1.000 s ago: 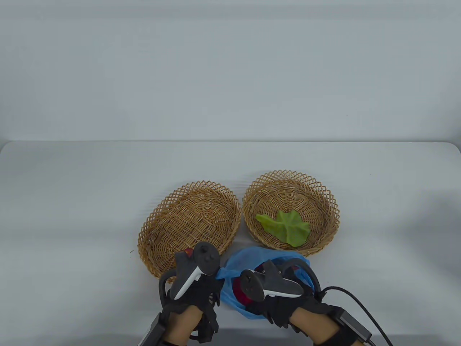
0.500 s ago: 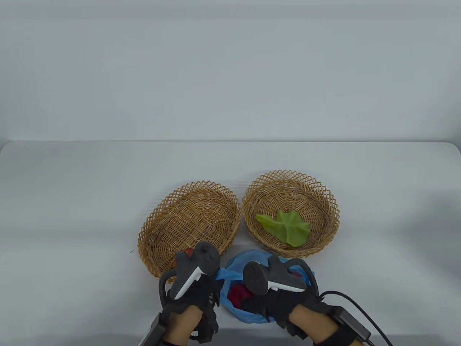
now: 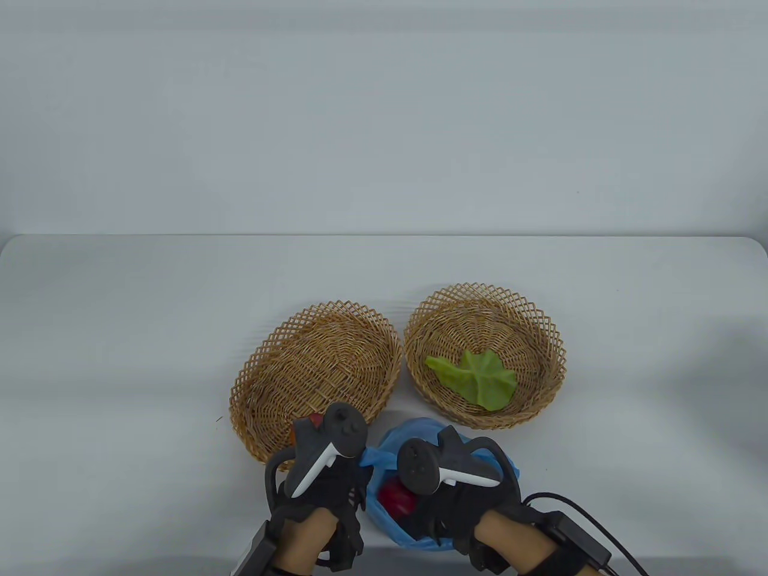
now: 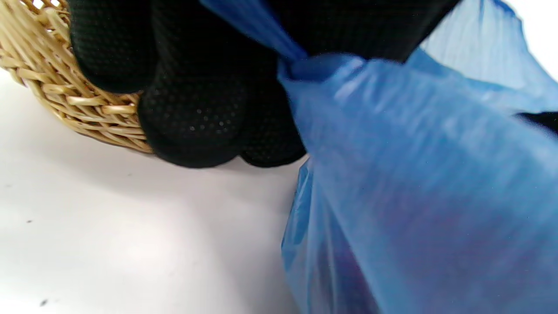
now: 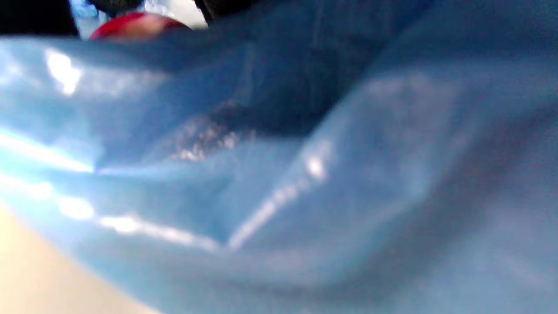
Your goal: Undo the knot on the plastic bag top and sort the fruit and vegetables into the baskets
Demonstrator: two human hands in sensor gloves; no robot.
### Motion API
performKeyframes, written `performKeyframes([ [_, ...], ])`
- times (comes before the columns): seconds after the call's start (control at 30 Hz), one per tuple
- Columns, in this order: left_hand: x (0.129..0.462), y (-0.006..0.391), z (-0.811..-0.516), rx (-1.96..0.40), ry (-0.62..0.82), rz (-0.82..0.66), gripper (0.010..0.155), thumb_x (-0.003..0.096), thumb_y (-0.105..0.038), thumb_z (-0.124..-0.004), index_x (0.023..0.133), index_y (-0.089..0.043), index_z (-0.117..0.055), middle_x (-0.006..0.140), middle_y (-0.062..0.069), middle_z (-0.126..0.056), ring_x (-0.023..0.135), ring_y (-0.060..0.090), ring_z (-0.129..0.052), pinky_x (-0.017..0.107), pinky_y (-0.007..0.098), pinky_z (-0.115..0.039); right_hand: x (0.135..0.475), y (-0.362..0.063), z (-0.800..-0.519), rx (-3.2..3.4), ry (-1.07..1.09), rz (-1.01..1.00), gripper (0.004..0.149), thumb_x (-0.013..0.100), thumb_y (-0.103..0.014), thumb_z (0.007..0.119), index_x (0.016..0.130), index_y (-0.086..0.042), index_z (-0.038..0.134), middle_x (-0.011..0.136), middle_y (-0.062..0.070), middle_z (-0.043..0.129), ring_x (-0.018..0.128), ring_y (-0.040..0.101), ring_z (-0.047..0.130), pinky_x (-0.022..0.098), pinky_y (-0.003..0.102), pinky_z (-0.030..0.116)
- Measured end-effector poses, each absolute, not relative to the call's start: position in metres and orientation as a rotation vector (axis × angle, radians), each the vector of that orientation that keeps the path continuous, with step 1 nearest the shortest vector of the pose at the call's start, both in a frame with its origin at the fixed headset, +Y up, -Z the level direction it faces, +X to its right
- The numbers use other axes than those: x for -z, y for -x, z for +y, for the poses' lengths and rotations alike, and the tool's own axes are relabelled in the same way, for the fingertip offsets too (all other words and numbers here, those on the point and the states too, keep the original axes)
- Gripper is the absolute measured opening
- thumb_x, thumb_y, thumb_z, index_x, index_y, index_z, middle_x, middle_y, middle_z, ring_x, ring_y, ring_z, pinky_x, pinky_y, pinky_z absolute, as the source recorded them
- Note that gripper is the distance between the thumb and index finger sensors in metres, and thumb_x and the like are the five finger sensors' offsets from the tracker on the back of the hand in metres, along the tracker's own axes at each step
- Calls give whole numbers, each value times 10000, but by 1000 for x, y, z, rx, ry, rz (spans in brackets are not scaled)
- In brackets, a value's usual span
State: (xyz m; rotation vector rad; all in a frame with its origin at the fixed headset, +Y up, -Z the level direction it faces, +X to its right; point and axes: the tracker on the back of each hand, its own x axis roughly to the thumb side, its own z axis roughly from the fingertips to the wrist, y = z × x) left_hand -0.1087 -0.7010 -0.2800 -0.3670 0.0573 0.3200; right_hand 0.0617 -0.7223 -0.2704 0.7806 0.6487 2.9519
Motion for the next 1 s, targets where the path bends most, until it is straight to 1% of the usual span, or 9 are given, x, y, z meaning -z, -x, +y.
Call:
performKeyframes([
  [0.2,279,112,-696,-301,319,85,428,449,-375,-861,846,-216,-866,597,-9,-1046,453,243,-1053,557,490,-790,271,-71,-699,-2968,-766,508,1021,331,-611,915,1082,-121,428,1016,230,734,783,366,829,672,644,592],
  [0.27,279,112,-697,-290,317,91,428,449,-374,-861,848,-217,-865,598,-9,-1046,455,244,-1052,557,490,-790,273,-75,-692,-2959,-733,493,1014,336,-597,920,1087,-138,416,1044,202,704,877,386,780,688,648,573],
  [0.33,279,113,-697,-283,318,95,429,449,-374,-861,848,-217,-865,599,-10,-1045,456,243,-1051,559,490,-788,276,-81,-686,-2948,-697,436,1005,330,-587,929,1083,-141,434,1045,192,719,912,394,800,690,654,574],
  [0.5,279,113,-696,-288,316,95,429,449,-374,-861,848,-217,-864,599,-9,-1045,456,243,-1051,559,489,-789,282,-93,-674,-2849,-667,396,976,322,-580,940,1072,-157,480,1023,218,742,854,409,860,679,653,598],
  [0.6,279,114,-695,-295,312,94,428,450,-376,-860,848,-219,-864,599,-11,-1046,456,242,-1052,559,488,-790,286,-104,-659,-2730,-722,421,958,331,-590,931,1070,-164,494,1020,221,741,842,409,862,675,651,609],
  [0.73,279,114,-694,-299,306,91,429,451,-379,-858,849,-221,-863,600,-14,-1044,457,238,-1052,558,486,-791,294,-131,-638,-2490,-698,447,931,347,-602,920,1069,-174,516,1019,229,742,835,414,859,677,649,612],
  [0.8,279,114,-694,-309,303,92,427,451,-381,-858,850,-225,-863,601,-14,-1044,456,235,-1053,559,483,-792,299,-144,-634,-2389,-718,518,932,357,-606,911,1075,-175,503,1022,230,737,837,414,854,679,648,610],
  [0.83,279,115,-694,-307,304,93,427,452,-380,-858,849,-224,-863,601,-11,-1044,456,237,-1052,558,484,-792,301,-150,-633,-2346,-706,523,931,362,-603,911,1078,-180,493,1024,233,732,839,418,850,679,650,608],
  [1.0,279,115,-694,-307,303,93,429,450,-380,-858,849,-224,-863,600,-16,-1045,456,237,-1053,557,484,-792,314,-181,-628,-2128,-646,459,927,367,-608,903,1080,-183,489,1021,236,733,832,419,852,661,633,648],
])
